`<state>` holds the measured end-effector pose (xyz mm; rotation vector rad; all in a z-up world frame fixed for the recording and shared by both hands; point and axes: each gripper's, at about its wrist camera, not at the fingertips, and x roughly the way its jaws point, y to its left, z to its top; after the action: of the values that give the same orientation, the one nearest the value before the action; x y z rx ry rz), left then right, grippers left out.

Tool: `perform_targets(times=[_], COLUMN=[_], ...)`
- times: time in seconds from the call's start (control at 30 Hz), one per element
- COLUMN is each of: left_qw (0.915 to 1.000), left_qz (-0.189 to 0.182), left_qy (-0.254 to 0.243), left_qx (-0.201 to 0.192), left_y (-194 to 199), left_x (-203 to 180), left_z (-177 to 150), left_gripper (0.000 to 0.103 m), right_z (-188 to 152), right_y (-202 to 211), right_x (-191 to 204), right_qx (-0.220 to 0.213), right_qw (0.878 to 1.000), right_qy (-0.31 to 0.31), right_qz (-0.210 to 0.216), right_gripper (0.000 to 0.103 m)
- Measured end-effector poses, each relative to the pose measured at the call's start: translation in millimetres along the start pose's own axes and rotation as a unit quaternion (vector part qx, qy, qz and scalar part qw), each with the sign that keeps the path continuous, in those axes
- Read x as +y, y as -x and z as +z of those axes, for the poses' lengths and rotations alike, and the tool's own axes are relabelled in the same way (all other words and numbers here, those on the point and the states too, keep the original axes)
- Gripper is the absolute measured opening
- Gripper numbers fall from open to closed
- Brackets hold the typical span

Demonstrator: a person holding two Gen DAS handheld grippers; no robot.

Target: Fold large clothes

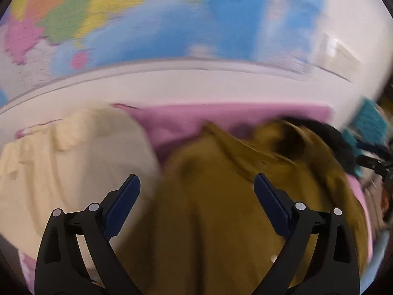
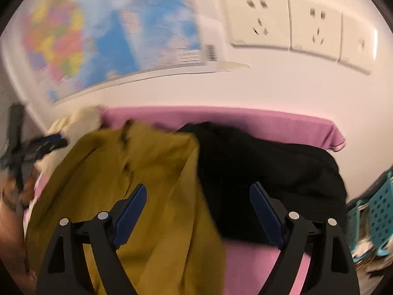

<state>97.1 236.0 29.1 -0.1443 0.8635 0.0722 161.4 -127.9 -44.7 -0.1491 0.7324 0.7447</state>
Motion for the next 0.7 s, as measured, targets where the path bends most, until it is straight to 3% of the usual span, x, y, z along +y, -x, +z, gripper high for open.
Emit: perform_targets(times=[0.1,0.17,0.33,0.43,0.53,0.57,0.6,0.63,0.67,0.7], left_qw=[0.9973,0.9935,0.9866,0.9886,0.9947,0.9952,0.9954,0.9955,0.9958,0.9968], left_qz=[-0.046,-0.066,-0.053,-0.047,-0.019,-0.013,-0.021,-0.028,-0.031,-0.025], left_qy=[-0.045,-0.063,-0.074,-0.042,-0.044,-0.041,-0.026,-0.021,-0.021,-0.03], left_qx=[0.037,0.068,0.135,0.137,0.091,0.087,0.09,0.088,0.083,0.069], left_y=[-22.0,-49.0,-125.7,-151.9,-156.4,-158.5,-159.6,-154.0,-150.2,-139.2], left_x=[-34.2,-56.2,-100.4,-103.1,-109.1,-110.6,-110.7,-115.0,-116.5,-120.1], left_z=[-12.5,-19.8,-14.1,3.8,21.9,26.3,29.7,30.6,31.2,29.6], left_gripper=[0.092,0.086,0.052,0.052,0.052,0.052,0.052,0.052,0.052,0.053], right_z=[-39.5,-66.2,-138.0,-163.2,-177.3,-181.5,-183.9,-185.3,-182.2,-174.4], right_y=[29.5,40.7,66.6,72.7,63.0,54.9,48.5,47.8,50.5,63.3], right_x=[22.0,30.6,58.8,72.9,80.9,82.0,80.9,78.9,71.2,56.2], right_qx=[0.019,0.037,0.078,0.092,0.104,0.114,0.123,0.128,0.127,0.109], right_qw=[0.999,0.998,0.994,0.991,0.99,0.989,0.987,0.987,0.988,0.992], right_qy=[0.036,0.051,0.078,0.084,0.081,0.087,0.095,0.095,0.082,0.049], right_qz=[0.008,0.018,0.027,0.046,0.057,0.047,0.03,0.023,0.028,0.037], right_gripper=[0.087,0.087,0.093,0.093,0.097,0.093,0.068,0.05,0.024,0.01])
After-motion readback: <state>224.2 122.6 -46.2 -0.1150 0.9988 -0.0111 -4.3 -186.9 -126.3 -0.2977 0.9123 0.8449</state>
